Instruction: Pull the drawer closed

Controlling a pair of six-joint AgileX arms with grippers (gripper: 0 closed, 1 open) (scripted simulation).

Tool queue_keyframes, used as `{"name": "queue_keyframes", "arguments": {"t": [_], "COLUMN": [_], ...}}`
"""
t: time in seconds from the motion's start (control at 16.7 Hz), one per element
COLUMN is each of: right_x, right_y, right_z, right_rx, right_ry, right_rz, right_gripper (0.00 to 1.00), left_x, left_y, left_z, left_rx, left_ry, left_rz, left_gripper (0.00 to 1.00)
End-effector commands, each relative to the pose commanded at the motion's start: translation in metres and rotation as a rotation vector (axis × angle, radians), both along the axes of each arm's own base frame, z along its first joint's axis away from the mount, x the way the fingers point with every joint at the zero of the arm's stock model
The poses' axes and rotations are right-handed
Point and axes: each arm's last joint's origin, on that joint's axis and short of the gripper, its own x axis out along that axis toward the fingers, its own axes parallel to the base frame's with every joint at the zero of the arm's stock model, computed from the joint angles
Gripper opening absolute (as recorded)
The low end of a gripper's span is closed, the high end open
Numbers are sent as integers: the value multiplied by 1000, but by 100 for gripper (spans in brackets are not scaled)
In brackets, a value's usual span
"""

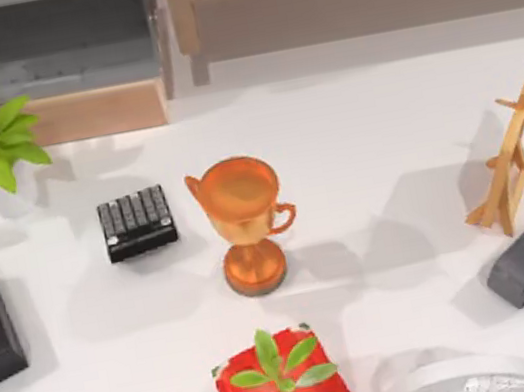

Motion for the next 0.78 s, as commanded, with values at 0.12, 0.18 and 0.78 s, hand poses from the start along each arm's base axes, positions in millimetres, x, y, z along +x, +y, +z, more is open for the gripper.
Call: {"name": "queue_keyframes", "arguments": {"t": [0.12,0.18,0.78], "right_x": [0,0,0], "right_y": [0,0,0], "right_z": [0,0,0], "right_rx": [0,0,0], "right_ry": [0,0,0], "right_rz": [0,0,0], "right_gripper": [100,100,100], "left_x": [9,16,62], "left_y": [0,1,-1], "left_z": [-3,-4,1], "left_rx": [0,1,0], "left_ry": [8,8,-1], "left_rz": [-1,1,1], "left_gripper": [0,0,0]}}
